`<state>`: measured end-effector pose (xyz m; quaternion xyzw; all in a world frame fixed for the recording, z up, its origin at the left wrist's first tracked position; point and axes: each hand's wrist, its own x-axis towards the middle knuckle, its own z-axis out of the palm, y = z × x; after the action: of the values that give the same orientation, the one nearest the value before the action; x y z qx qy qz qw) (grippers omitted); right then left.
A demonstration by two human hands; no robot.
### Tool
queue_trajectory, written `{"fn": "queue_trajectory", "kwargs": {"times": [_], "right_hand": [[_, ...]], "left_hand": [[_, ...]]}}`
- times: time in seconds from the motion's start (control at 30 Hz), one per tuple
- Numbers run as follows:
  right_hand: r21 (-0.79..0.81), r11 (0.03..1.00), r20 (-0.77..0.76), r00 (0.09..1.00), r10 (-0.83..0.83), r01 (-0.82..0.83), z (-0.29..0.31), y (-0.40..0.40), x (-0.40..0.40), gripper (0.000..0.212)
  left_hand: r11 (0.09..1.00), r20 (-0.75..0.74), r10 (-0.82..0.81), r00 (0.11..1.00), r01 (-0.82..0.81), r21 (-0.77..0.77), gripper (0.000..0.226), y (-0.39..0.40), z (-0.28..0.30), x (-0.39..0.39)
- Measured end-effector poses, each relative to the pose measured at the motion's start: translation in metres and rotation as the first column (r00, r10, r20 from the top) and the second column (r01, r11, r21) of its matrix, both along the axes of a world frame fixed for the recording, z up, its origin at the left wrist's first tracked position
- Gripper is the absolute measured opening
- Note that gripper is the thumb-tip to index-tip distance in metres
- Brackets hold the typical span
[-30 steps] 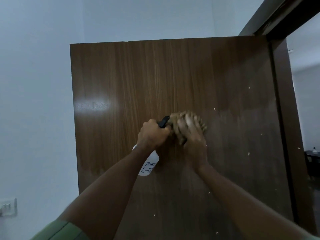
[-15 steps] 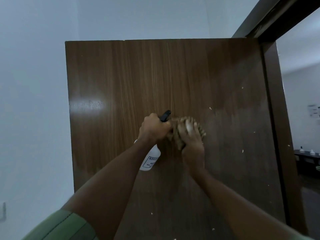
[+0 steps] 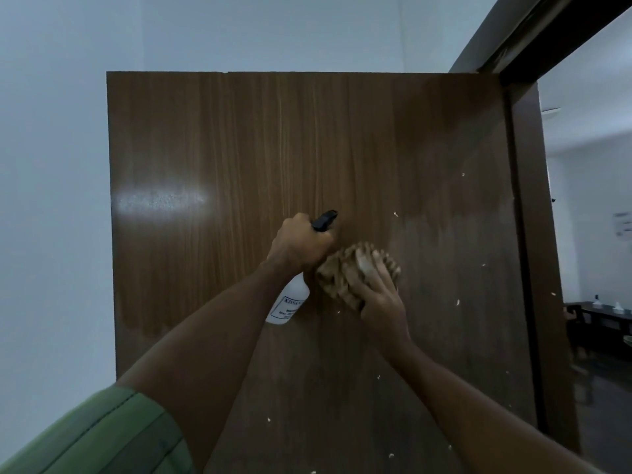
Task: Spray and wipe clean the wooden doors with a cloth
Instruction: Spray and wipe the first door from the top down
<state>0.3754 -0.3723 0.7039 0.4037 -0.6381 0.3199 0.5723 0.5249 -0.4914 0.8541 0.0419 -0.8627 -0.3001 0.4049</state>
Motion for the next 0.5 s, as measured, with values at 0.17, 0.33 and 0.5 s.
{"fn": "queue_trajectory", "kwargs": {"times": [0.17,0.33,0.5], "right_hand": [[0.063,0.998,0.004,1.000,0.031,-0.031,0.080,0.039,-0.028,0.051],[-0.147,0.989,0.137,0.990,0.044,-0.023,0.098,0.034,-0.026,0.056],[0.230,0.973,-0.160,0.987,0.020,0.017,0.024,0.068,-0.051,0.041]], "left_hand": [[1.000,-0.023,0.003,1.000,-0.003,-0.007,0.027,0.006,0.008,-0.008],[1.000,-0.010,-0.001,1.000,0.001,-0.005,0.038,0.020,0.000,-0.022],[0.999,0.003,-0.006,1.000,0.006,0.033,0.037,0.030,-0.003,-0.036]]}}
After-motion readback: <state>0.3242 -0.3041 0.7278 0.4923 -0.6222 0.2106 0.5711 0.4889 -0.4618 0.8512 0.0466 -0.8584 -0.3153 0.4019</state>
